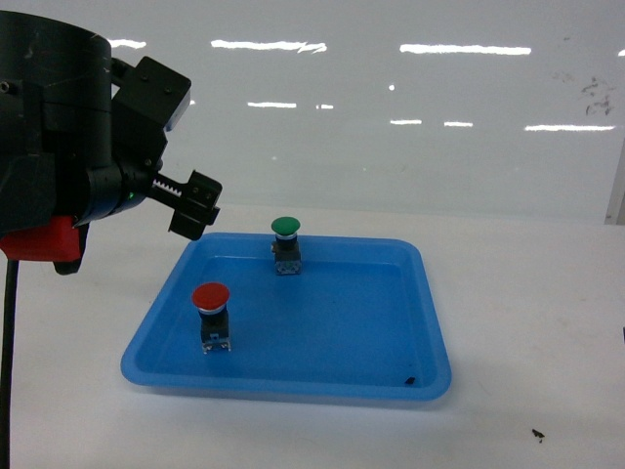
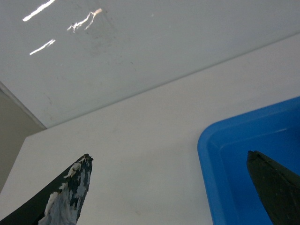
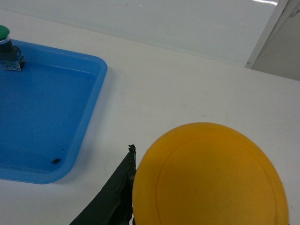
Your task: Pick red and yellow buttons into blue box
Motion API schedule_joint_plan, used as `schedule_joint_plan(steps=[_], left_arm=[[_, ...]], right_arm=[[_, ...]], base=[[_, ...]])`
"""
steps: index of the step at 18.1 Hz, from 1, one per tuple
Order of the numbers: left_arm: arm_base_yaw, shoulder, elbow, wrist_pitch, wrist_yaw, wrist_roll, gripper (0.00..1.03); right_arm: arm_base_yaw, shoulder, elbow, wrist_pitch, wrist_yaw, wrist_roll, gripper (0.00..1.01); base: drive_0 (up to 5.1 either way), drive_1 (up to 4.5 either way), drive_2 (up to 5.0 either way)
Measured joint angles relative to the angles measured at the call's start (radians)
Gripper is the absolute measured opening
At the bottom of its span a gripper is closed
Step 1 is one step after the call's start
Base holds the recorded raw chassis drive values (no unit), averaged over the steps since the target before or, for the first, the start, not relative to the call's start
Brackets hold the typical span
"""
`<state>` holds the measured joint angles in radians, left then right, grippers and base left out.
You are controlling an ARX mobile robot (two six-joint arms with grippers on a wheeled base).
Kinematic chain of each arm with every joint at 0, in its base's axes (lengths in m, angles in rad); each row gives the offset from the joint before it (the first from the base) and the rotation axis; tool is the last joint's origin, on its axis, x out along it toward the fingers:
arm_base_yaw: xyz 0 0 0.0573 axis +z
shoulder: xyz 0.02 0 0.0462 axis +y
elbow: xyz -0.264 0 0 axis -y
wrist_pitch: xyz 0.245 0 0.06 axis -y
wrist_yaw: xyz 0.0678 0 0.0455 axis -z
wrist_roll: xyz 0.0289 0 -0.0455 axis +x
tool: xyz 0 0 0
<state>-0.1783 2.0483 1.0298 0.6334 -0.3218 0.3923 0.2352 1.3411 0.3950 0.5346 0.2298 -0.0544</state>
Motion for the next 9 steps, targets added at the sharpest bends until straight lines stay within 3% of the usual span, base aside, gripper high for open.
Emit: schedule_joint_plan(steps=[6,8,9], left_arm=[[-0.036,0.083,0.194,-0.193,0.027,-0.027,0.98],[-0.043,0.111,0.260,-0.323,0.069,-0.127,0.98],[-0.043,0.124,0.281,-0.365,0.072,-0.216,0.98]], right_arm=[[0.000,0.000,0.000,0.000,0.001,0.000,0.36],[0.000,0.000,0.000,0.000,0.001,0.000,0.36],[0.000,0.000,0.000,0.000,0.001,0.000,0.36]], base=[[0.0,0.00,0.0],[0.0,0.00,0.0],[0.0,0.00,0.0]])
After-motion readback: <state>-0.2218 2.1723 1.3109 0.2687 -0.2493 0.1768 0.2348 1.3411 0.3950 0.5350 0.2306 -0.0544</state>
